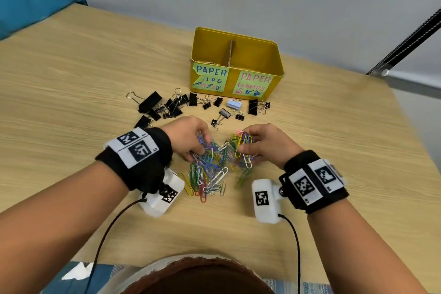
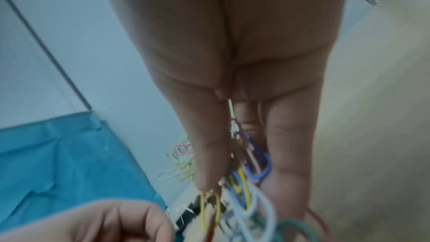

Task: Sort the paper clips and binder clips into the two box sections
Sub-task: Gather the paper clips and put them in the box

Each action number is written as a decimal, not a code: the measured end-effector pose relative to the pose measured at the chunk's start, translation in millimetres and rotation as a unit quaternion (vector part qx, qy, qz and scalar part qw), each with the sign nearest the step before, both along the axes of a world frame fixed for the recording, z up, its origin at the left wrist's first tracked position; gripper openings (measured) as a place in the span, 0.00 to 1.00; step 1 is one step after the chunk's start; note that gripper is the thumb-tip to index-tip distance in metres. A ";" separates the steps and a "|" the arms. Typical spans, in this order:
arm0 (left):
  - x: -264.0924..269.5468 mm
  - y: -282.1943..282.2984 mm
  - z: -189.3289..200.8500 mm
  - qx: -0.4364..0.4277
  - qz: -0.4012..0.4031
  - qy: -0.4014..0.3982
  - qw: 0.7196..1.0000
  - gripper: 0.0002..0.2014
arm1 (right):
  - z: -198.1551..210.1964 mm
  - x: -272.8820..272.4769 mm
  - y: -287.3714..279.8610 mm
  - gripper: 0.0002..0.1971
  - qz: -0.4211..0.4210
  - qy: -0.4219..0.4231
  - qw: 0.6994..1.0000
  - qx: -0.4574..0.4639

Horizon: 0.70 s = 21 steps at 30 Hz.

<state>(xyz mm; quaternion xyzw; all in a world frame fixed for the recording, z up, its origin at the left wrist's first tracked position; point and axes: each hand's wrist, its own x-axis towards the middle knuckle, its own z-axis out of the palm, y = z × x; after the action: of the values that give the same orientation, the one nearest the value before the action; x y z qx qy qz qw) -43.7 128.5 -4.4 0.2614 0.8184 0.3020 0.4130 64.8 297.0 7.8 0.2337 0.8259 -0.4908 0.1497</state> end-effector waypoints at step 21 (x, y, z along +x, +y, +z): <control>-127.0 62.2 111.9 0.362 0.236 0.058 0.900 0.16 | 113.5 -174.4 26.5 0.10 -0.142 0.330 0.911 -0.201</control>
<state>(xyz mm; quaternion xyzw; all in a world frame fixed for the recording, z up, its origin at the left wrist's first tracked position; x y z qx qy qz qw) -170.7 190.8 107.4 0.2086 0.7130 0.6504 0.1585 -109.6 323.5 121.3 0.1377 0.6702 -0.7117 -0.1591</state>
